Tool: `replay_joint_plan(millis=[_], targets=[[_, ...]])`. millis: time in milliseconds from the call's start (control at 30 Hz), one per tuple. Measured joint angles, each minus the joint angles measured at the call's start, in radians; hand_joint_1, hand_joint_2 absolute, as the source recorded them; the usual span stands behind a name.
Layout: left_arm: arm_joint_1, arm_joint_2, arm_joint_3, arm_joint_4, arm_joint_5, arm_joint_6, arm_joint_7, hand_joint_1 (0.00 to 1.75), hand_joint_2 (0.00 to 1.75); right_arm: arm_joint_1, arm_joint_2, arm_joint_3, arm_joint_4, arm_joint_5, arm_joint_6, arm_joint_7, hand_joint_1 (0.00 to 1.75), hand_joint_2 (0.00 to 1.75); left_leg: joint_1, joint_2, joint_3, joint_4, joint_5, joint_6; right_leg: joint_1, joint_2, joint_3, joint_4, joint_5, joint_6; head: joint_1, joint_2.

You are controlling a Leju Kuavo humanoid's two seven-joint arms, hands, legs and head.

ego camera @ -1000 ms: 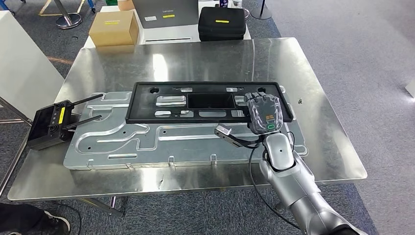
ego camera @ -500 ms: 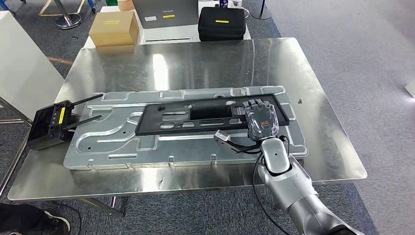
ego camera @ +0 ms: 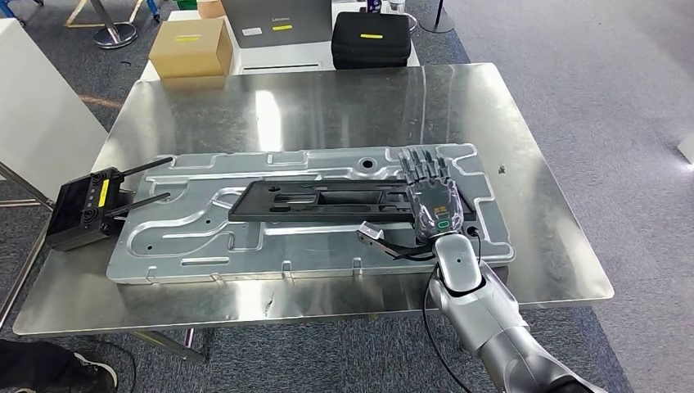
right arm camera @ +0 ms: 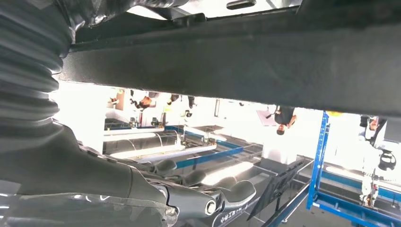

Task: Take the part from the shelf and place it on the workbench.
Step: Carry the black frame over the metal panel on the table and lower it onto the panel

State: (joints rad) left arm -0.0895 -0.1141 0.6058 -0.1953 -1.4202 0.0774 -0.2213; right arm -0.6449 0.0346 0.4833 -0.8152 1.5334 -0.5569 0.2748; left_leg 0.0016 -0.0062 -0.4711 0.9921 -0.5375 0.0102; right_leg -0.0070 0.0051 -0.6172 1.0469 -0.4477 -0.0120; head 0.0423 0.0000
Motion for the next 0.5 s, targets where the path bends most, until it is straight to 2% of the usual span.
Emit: replay_joint_plan(millis=[133,300,400,500], targets=[[0.0,0.0,0.001,0.0,0.0,0.001,0.002,0.0,0.0,-0.003,0.0,0.004,0.004,0.007,0.012,-0.001,0.0,0.0,0.0,0.0,0.0,0.0,0.0,0.0,0.0,0.0,0.0,0.0,0.0,0.0,0.0,0.0],[0.004,0.0,0.007,0.0,0.0,0.006,0.002,0.0,0.0,-0.014,0.0,0.032,0.0,0.021,0.076,-0.023,0.0,0.0,0.0,0.0,0.001,0.0,0.0,0.0,0.0,0.0,0.0,0.0,0.0,0.0,0.0,0.0],[0.01,0.0,0.019,0.0,0.002,0.019,-0.002,0.0,0.0,-0.015,-0.003,0.054,-0.033,-0.004,0.156,-0.048,0.0,0.0,0.0,0.0,0.001,0.0,0.0,0.0,0.0,0.0,0.0,0.0,0.0,0.0,0.0,0.0],[0.016,0.0,0.035,0.0,0.005,0.03,-0.004,0.0,0.0,-0.016,-0.016,0.087,-0.084,-0.043,0.28,-0.069,0.0,0.0,0.0,0.0,0.002,0.0,0.0,0.0,0.0,0.0,0.0,0.0,0.0,0.0,0.0,0.0]])
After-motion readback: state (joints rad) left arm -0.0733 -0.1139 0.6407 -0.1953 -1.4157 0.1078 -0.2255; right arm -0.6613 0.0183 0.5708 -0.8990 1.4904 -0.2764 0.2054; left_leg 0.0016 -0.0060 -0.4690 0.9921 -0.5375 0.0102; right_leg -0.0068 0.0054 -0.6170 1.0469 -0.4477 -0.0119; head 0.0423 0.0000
